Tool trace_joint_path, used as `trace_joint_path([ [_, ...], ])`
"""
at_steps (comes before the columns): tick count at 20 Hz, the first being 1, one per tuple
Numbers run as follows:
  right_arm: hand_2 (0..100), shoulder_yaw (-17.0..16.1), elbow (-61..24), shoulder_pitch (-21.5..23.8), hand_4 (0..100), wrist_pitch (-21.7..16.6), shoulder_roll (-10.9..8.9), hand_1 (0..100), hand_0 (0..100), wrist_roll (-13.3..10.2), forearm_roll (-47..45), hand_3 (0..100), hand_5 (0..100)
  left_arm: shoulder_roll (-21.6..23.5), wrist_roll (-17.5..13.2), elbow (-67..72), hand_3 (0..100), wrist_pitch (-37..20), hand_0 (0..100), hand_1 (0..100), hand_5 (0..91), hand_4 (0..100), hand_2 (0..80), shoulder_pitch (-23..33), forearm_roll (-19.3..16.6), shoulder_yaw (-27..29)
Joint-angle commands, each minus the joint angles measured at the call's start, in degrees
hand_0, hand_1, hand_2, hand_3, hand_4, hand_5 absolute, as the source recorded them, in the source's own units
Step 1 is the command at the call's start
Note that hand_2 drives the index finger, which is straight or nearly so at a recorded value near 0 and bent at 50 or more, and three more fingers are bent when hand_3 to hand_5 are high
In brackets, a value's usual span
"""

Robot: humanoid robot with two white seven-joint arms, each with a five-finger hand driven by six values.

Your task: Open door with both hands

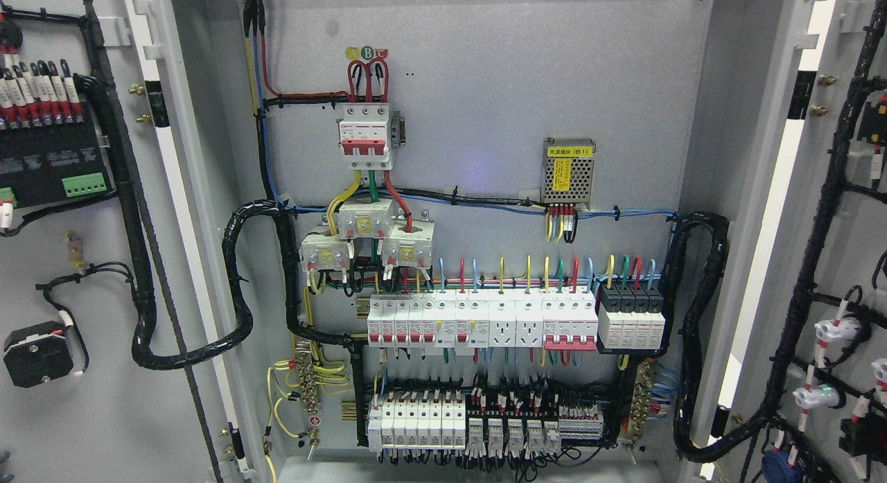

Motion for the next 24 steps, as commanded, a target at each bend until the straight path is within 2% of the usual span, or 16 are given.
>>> trace_joint_path([
  [1,0,-1.75,0.16,1.63,0,0.02,0.03,0,38,-0.14,-1.21,0,0,-0.05,-0.23,-0.27,0,-0.50,0,0,0.0,0,0.0,-0.94,0.36,0.11],
  [4,0,-2.01,0.16,2.51,0,-0.15,0.03,0,38,-0.23,-1.56,0,0,0.13,-0.32,-0.89,0,-4.26,0,0,0.0,0,0.0,-1.03,0.54,-0.51],
  [10,0,-2.01,0.08,2.95,0,-0.33,0.03,0,38,-0.23,-2.00,0,0,0.13,-0.32,-2.11,0,-19.90,0,0,0.0,0,0.0,-0.33,0.45,-4.10],
  [17,0,-0.96,-0.10,2.95,0,-0.42,-0.76,0,38,-0.05,-2.09,0,0,-0.84,-0.23,-6.68,0,-27.12,0,0,0.0,0,0.0,1.96,-0.16,-8.85],
  [21,0,2.11,-0.19,2.95,0,-0.77,-2.86,0,38,0.39,-2.09,0,0,-1.28,-0.23,-8.44,0,-30.72,0,0,0.0,0,0.0,3.54,-0.51,-12.19],
  [24,0,4.05,-0.19,2.51,0,-1.21,-3.74,0,38,0.47,-2.00,0,0,-2.51,-0.14,-8.89,0,-34.67,0,0,0.0,0,0.0,5.12,-2.88,-15.35],
])
